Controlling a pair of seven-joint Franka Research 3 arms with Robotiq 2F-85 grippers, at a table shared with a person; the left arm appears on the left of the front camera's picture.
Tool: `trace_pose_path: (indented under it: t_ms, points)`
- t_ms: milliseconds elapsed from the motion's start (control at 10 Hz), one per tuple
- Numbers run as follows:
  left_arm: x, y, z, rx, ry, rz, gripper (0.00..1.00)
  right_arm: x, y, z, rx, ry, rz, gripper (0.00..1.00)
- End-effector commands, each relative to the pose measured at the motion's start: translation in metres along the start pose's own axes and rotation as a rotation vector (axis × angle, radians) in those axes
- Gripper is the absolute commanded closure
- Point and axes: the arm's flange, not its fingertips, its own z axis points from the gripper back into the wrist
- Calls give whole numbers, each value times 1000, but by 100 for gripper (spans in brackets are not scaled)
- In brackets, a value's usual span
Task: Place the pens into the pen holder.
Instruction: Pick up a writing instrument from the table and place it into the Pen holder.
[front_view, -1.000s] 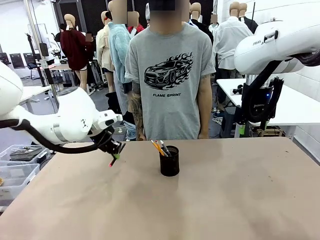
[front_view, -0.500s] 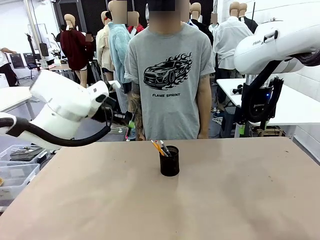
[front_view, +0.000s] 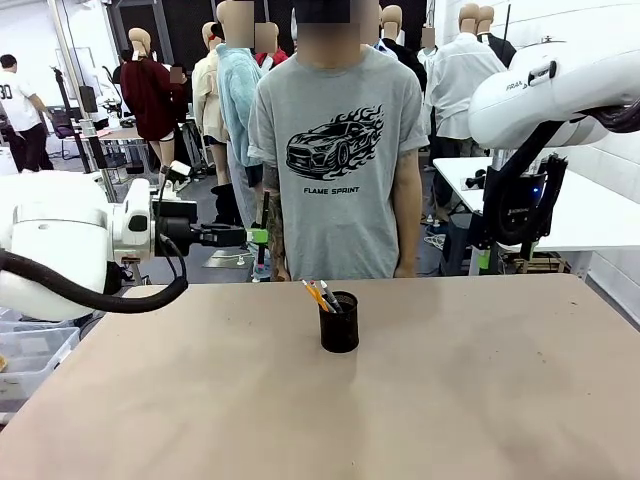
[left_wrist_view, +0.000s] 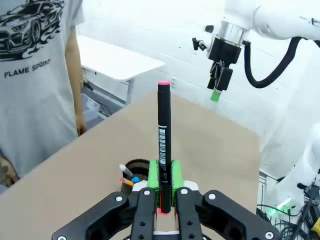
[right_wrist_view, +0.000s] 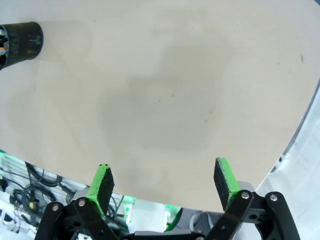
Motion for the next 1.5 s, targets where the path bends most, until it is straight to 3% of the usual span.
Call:
trace_pose_path:
  t_ms: [0,100,200,400,700,1000,1400]
  points:
    - [44,-11,-4,78,-1,13,100,0,0,2,-3,4,-3,0]
    - [44,-11,-4,78,-1,13,100,0,0,2,-3,4,-3,0]
    - [14,-2,-1,21,-2,0,100,0,0,2,-3,4,-3,0]
    - [8,-14,-30,-90,-53,14,100,0,0,2,-3,4,-3,0]
    - [11,-11,-87,-194,-31,38,100,0,0,2,-3,4,-3,0]
    - [11,3,-141,-188,16,77,100,0,0,2,-3,4,-3,0]
    - [2,31,-176,-186,79,68,100,0,0,2,-3,4,-3,0]
